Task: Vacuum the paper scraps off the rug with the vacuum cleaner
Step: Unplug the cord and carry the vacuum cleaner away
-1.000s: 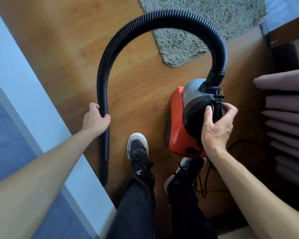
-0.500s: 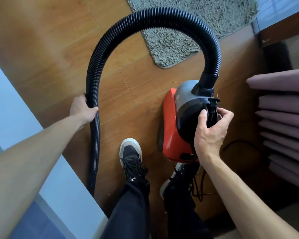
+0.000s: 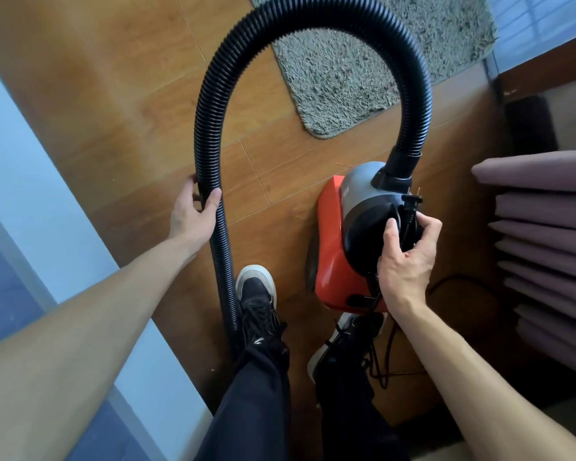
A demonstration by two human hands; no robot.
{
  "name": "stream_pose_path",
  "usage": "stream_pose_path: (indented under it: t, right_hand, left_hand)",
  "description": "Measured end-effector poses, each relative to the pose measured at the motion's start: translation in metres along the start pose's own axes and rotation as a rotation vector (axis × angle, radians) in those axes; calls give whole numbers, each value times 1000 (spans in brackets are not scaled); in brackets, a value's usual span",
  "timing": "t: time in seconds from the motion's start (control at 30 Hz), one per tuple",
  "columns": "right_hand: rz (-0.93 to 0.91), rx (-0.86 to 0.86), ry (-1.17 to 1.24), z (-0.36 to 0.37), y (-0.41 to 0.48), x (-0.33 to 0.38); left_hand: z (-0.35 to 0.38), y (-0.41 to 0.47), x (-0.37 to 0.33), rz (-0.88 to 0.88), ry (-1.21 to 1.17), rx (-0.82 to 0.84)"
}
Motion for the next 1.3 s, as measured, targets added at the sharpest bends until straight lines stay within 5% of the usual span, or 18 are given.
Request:
stream_pose_path:
  t: [0.6, 1.0, 1.3]
  right_hand:
    - [-138, -68, -49, -57, 11, 140]
    - [-272, -26, -8, -118, -5, 344]
    - [-539, -48, 11, -195, -4, 539]
  left_hand:
    - [-77, -108, -116, 167, -71, -124]
    - [-208, -244, -217, 247, -259, -231]
    - [-347, -365, -320, 416, -287, -343]
Point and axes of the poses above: each hand's wrist, its own y-axis towards the middle knuckle, its own z-axis out of the palm, x = y × z, the point moved 5 cm from there along y, towards the middle knuckle, and after that the axes turned 15 degrees about -z, right-handed, at the moved point
